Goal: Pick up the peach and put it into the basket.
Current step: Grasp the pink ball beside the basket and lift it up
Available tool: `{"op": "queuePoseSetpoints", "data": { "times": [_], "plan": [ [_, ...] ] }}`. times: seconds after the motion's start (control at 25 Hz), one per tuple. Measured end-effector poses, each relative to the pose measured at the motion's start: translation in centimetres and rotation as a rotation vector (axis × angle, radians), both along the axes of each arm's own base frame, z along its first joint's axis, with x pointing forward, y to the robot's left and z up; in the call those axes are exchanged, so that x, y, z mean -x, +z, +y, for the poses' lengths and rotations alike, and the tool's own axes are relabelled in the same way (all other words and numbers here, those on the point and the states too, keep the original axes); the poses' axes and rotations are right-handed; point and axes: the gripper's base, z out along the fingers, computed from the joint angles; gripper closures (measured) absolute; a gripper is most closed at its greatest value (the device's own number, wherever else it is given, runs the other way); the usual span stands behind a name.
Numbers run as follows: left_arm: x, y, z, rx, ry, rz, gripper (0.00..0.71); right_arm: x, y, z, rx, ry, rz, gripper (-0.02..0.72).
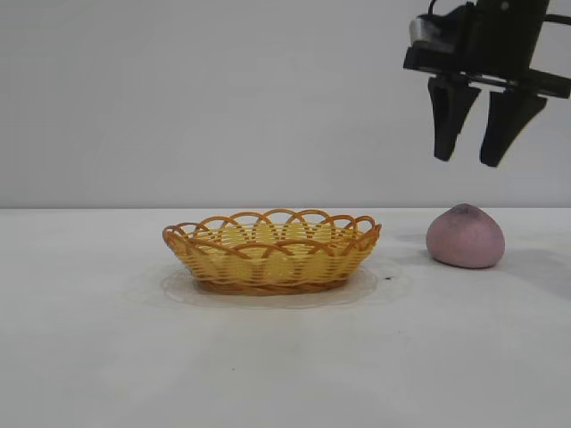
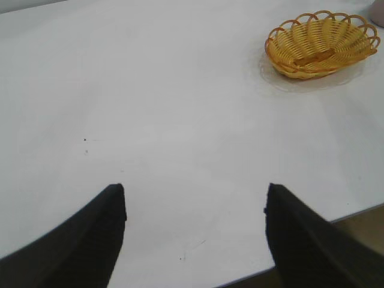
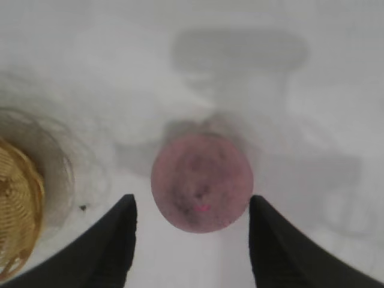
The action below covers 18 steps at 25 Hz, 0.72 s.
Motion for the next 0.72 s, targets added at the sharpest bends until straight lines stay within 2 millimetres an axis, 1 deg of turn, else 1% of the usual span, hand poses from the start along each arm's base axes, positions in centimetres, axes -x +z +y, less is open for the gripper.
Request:
{"op": "queuePoseSetpoints", "data": {
  "times": [0.04, 0.08, 0.12, 0.2, 0.24, 0.32, 0.36, 0.44, 0.52, 0.56, 0.64, 0.68, 0.72],
  "plan": [
    [0.0, 0.0, 0.0, 0.0, 0.0, 0.0, 0.273, -0.1, -0.8, -0.1, 0.014, 0.0, 0.023, 0.311],
    [0.0, 0.0, 0.0, 0.0, 0.0, 0.0, 0.273, -0.2, -1.7, -0.1, 0.026, 0.001, 0.042, 0.361],
    [0.0, 0.0, 0.0, 0.0, 0.0, 0.0, 0.273, -0.3, -2.5, -0.1, 0.034, 0.001, 0.059, 0.391],
    [0.0, 0.0, 0.0, 0.0, 0.002, 0.0, 0.273, -0.6, -4.2, -0.1, 0.046, -0.001, 0.084, 0.517],
    [0.0, 0.0, 0.0, 0.0, 0.011, 0.0, 0.273, -0.7, -4.8, -0.1, 0.048, -0.002, 0.09, 0.6],
    [0.0, 0.0, 0.0, 0.0, 0.043, 0.0, 0.273, -0.8, -5.1, -0.1, 0.044, -0.002, 0.083, 0.657],
    [0.1, 0.0, 0.0, -0.001, 0.066, 0.0, 0.273, -0.9, -4.8, 0.0, 0.035, -0.001, 0.069, 0.703],
    [0.1, 0.0, -0.1, -0.001, 0.126, 0.0, 0.273, -0.7, -3.5, 0.4, 0.016, 0.03, 0.034, 0.703],
    [0.1, 0.0, -0.1, -0.001, 0.192, 0.0, 0.273, 0.0, -0.7, 1.9, -0.031, 0.084, -0.027, 0.703],
    [0.2, 0.0, -0.2, -0.001, 0.23, 0.0, 0.273, 0.5, 1.0, 2.8, -0.064, 0.116, -0.072, 0.703],
    [0.2, 0.0, -0.2, -0.001, 0.275, 0.0, 0.273, 1.9, 4.2, 5.6, -0.122, 0.2, -0.161, 0.703],
    [0.2, 0.0, -0.2, -0.001, 0.285, 0.0, 0.273, 2.7, 5.4, 6.9, -0.145, 0.232, -0.19, 0.703],
    [0.2, 0.0, -0.2, -0.001, 0.287, 0.0, 0.273, 3.5, 5.9, 8.4, -0.159, 0.273, -0.206, 0.703]
  ]
}}
